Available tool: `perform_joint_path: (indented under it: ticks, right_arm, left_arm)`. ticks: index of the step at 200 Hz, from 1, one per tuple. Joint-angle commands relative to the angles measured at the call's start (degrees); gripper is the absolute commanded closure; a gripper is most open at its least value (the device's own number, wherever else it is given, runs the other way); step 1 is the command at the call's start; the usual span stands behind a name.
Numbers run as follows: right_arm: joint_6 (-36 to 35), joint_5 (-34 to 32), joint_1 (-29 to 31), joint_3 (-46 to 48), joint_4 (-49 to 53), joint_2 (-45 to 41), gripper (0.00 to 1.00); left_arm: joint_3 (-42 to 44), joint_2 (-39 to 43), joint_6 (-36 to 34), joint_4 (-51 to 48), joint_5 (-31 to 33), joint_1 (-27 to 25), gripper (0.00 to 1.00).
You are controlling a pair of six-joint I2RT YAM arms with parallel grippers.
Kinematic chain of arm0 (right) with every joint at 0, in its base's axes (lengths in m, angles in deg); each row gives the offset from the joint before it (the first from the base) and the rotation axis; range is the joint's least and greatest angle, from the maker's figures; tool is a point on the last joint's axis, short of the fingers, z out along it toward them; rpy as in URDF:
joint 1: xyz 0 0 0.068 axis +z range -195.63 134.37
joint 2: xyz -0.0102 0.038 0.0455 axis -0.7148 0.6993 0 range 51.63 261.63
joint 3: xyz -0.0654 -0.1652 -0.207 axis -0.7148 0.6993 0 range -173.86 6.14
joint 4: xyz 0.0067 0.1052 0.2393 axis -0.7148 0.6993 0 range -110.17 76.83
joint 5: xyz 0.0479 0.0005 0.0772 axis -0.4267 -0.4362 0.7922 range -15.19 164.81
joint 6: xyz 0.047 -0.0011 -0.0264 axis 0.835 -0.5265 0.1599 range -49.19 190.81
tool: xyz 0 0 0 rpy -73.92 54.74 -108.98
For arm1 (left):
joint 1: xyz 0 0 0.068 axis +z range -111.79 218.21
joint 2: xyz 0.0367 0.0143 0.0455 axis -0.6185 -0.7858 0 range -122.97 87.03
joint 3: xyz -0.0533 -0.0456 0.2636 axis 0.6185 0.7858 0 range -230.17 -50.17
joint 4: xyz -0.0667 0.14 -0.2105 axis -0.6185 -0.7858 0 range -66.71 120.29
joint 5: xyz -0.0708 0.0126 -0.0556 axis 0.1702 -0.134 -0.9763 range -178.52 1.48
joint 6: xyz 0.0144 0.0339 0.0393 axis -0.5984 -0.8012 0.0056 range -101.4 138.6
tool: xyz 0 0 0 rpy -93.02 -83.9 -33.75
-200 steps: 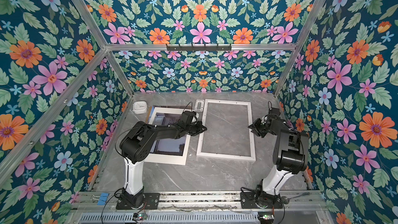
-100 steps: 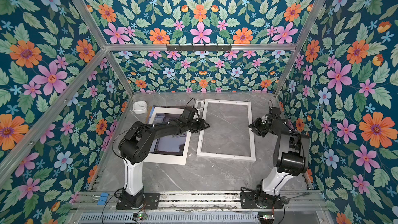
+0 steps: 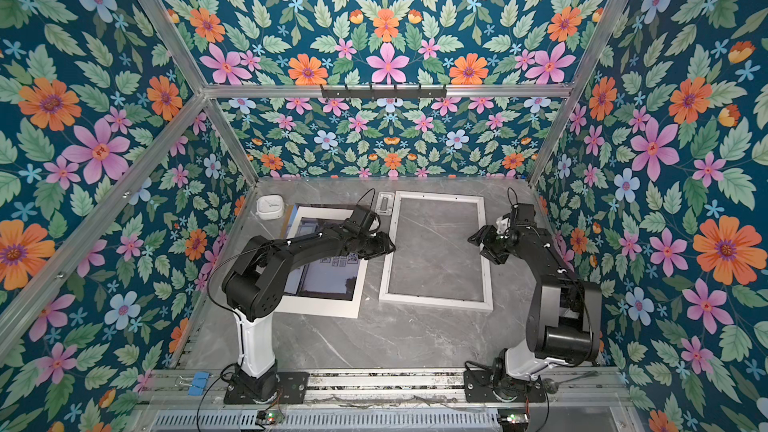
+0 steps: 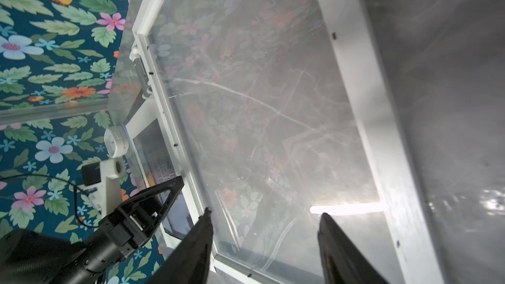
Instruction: Put the photo into the frame
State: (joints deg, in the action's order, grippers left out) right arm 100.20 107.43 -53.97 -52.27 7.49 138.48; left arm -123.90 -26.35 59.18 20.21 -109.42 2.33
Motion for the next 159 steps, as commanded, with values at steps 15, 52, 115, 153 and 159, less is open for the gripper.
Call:
perform_joint_path:
  ticks: [15, 52, 115, 153, 159]
  right_arm:
    - [0.9, -0.4, 2.7, 2.1, 0.8, -4.2, 0.31]
    - [2.1, -0.8, 5.7, 5.1, -0.2, -8.8, 0.26]
    - [2.9, 0.1, 14.0, 7.9, -0.8, -14.7, 0.26]
    - [5.4, -2.3, 26.0, 10.0, -4.2, -18.7, 0.25]
    - [6.2, -3.0, 28.2, 10.2, -4.9, -18.9, 0.25]
  left_arm:
    - [1.3, 0.4, 1.4, 2.0, -1.6, -1.3, 0.44]
    - [2.3, 1.0, 2.5, 2.6, -1.2, -3.2, 0.44]
    - [4.3, 6.3, 0.8, -0.8, 1.8, -3.7, 0.43]
    - [8.3, 12.5, -1.1, -5.2, 0.7, -0.9, 0.43]
    - [9.5, 13.6, -1.3, -5.5, -0.1, -0.2, 0.43]
